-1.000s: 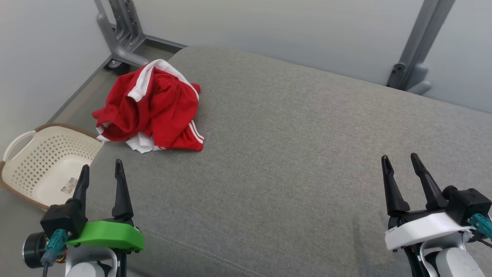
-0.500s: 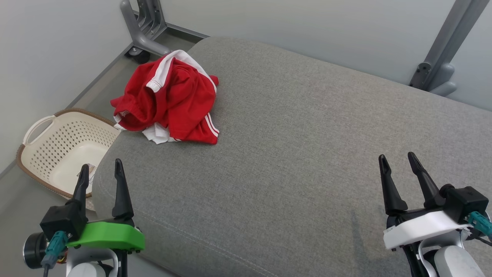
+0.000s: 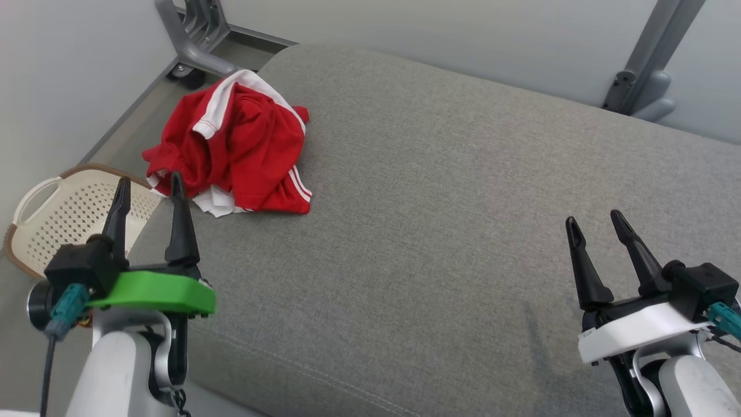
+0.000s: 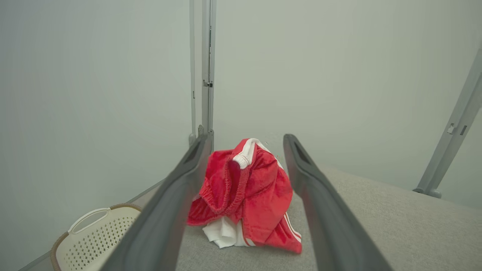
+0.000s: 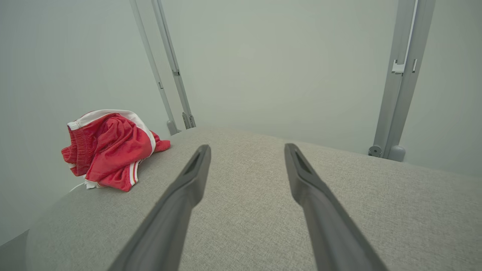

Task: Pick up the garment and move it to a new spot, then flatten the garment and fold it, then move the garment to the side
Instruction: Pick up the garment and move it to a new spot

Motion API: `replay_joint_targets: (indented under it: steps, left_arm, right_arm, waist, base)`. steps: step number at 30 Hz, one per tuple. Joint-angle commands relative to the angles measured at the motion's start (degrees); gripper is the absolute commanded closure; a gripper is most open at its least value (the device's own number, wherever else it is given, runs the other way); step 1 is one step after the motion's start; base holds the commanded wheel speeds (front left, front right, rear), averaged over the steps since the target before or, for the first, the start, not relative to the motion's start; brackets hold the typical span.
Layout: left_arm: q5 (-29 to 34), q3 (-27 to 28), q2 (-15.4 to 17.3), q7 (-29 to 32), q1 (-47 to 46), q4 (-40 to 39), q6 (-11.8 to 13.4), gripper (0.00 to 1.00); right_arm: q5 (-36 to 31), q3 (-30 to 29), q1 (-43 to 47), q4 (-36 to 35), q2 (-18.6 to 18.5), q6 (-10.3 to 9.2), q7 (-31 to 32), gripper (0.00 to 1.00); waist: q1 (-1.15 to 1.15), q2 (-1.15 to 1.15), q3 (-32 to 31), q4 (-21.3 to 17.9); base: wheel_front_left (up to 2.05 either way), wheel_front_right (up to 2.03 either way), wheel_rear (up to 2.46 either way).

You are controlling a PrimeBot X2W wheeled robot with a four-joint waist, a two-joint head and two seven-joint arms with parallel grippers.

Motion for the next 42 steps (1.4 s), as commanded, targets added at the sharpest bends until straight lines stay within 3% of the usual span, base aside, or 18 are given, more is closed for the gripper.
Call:
replay_joint_targets:
  steps: [1,11,18,26,27,28,29,30,42]
  left_arm:
    - [-0.73,-0.24,0.33,0.53,-2.28,0.91,-0.72,0.0]
    - [-6.29,0.78,1.71,6.28,-16.23,17.7,-5.77,0.0]
    - [-9.04,4.32,3.53,7.18,-21.57,30.03,-4.13,0.0]
    - [-9.79,5.9,4.88,3.37,-25.81,37.36,-3.95,0.0]
    - [-9.46,5.89,5.07,2.5,-26.26,37.89,-3.75,0.15]
    - [-9.36,5.99,5.13,1.79,-26.45,38.5,-3.6,0.61]
    - [-9.29,6.09,5.23,1.11,-26.64,39.06,-3.39,0.84]
    - [-9.31,6.17,5.33,0.62,-26.82,39.67,-3.45,1.0]
    - [-8.08,5.26,6.65,-3.29,-27.28,42.44,-4.21,1.0]
  right_arm:
    - [-0.31,0.02,-0.8,-0.7,-0.7,0.0,0.47,0.0]
    - [0.14,0.63,-3.83,-4.68,-3.21,0.0,2.98,0.0]
    - [0.41,0.06,-4.57,-5.45,-4.12,0.0,3.01,0.0]
    - [0.27,-0.03,-5.52,-6.16,-4.46,0.0,3.38,0.0]
    - [0.23,0.03,-5.62,-6.19,-4.47,0.0,3.46,0.0]
    - [0.22,0.08,-5.65,-6.16,-4.46,0.0,3.49,0.0]
    - [0.24,0.1,-5.67,-6.09,-4.41,0.0,3.52,0.0]
    - [0.27,0.13,-5.74,-6.02,-4.35,0.0,3.59,0.0]
    - [0.15,-0.19,-5.06,-4.88,-3.72,0.0,2.74,0.0]
  waist:
    - [0.0,0.0,2.45,-2.54]
    - [0.0,0.0,10.14,-9.91]
    - [0.0,0.0,12.92,-12.53]
    - [0.0,0.0,14.74,-13.15]
    - [0.0,0.0,14.84,-13.17]
    - [0.0,0.0,14.87,-13.19]
    - [0.0,0.0,14.88,-13.21]
    - [0.0,0.0,14.86,-13.23]
    - [0.0,0.0,12.92,-13.07]
  base:
    - [0.0,0.0,0.0]
    - [0.0,0.0,0.0]
    - [0.0,0.0,0.0]
    - [0.0,0.0,0.0]
    - [0.0,0.0,0.0]
    - [0.0,0.0,0.0]
    - [0.0,0.0,0.0]
    - [0.0,0.0,0.0]
    - [0.0,0.0,0.0]
